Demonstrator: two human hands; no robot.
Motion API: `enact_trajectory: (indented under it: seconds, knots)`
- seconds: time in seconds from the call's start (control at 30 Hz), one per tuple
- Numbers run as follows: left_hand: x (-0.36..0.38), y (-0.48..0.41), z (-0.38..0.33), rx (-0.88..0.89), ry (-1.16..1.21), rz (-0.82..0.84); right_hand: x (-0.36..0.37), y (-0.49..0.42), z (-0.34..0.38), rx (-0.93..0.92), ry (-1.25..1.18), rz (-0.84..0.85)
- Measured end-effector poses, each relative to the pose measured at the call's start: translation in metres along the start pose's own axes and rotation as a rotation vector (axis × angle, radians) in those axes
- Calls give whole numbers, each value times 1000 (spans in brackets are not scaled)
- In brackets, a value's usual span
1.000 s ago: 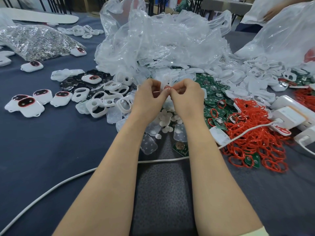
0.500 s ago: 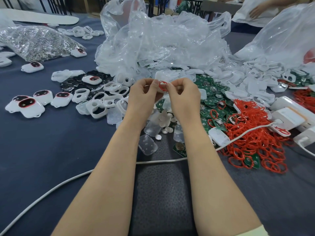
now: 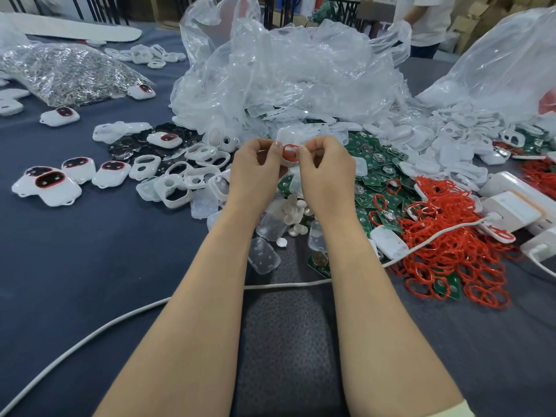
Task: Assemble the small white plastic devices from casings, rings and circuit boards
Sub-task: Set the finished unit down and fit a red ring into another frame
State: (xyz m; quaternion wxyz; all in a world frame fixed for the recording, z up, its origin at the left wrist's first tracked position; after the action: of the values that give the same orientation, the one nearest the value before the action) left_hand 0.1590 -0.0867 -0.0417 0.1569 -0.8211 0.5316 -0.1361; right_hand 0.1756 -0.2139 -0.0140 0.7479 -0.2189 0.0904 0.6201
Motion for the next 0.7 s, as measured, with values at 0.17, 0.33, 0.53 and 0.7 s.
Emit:
enact_trajectory:
  seconds: [0.17,0.33,0.53,0.7]
  knots:
    - [1,1,-3,5,-9,22,1,1,1,0,20,2]
    - [2,3,-4,-3,-61,65,-1,0,-1,27,23,-2]
    - [1,3,-2,2,-68,88,2,-1,-4,30,16,11]
    - [1,3,3,-27,56,68,9,-9,-22,260,-234,166]
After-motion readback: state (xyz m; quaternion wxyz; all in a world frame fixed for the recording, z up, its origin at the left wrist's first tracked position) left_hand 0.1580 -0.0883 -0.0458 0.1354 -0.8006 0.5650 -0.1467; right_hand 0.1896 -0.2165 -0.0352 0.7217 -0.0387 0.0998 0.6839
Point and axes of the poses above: each hand's wrist, its own y-axis away from the middle knuckle, its own x-axis out of the palm, z = x × y, the point moved 7 cm from there along -y, towards the middle knuckle, and after that the axes turned 15 degrees about x, right-handed, at the moved point
